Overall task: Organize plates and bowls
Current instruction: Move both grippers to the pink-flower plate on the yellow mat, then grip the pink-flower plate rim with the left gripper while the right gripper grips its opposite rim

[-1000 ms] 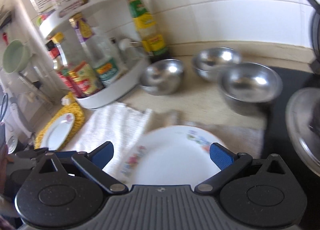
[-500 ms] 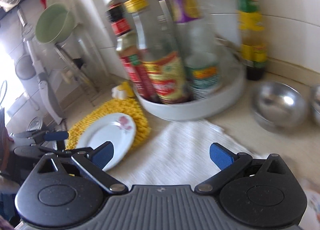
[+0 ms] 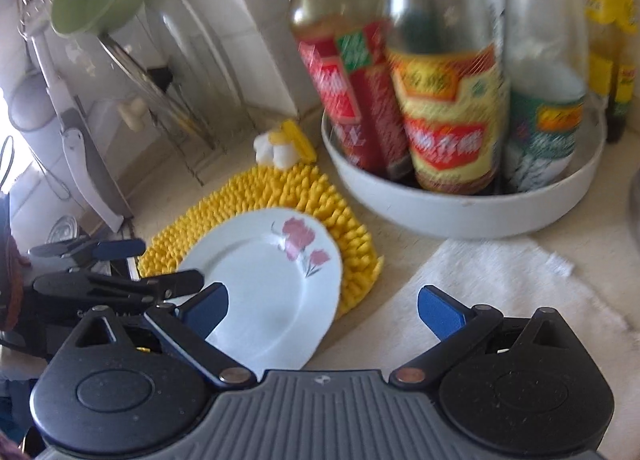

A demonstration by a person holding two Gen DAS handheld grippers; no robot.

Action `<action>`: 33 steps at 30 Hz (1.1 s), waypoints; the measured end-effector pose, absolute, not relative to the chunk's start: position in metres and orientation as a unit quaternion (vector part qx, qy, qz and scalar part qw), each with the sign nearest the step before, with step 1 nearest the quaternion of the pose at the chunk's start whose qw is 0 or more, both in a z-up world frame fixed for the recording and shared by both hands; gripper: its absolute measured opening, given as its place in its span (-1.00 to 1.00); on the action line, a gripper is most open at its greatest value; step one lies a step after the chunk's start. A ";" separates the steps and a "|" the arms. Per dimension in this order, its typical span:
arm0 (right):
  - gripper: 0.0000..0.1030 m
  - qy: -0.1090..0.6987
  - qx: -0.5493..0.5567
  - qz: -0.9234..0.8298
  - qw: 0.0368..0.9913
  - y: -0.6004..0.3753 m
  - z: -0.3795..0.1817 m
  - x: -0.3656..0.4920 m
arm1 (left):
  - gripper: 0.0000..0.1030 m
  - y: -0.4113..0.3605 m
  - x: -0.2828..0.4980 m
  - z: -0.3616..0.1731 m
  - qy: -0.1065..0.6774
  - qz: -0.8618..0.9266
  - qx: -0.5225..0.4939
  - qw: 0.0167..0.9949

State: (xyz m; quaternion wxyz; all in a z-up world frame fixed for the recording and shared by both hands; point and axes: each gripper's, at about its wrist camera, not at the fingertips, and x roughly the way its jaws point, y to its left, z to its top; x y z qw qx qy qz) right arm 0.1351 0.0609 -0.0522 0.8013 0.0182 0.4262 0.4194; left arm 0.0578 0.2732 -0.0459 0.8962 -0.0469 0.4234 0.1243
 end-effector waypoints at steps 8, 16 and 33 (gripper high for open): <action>1.00 0.455 0.017 0.409 0.791 0.081 -0.065 0.137 | 0.97 0.286 0.075 -0.056 0.433 0.095 -0.052 0.895; 0.96 0.472 0.025 0.396 0.787 0.091 -0.074 0.137 | 0.97 0.293 0.083 -0.067 0.441 0.070 -0.051 0.893; 0.71 0.483 0.016 0.392 0.783 0.103 -0.083 0.129 | 0.86 0.292 0.086 -0.079 0.449 0.026 -0.063 0.891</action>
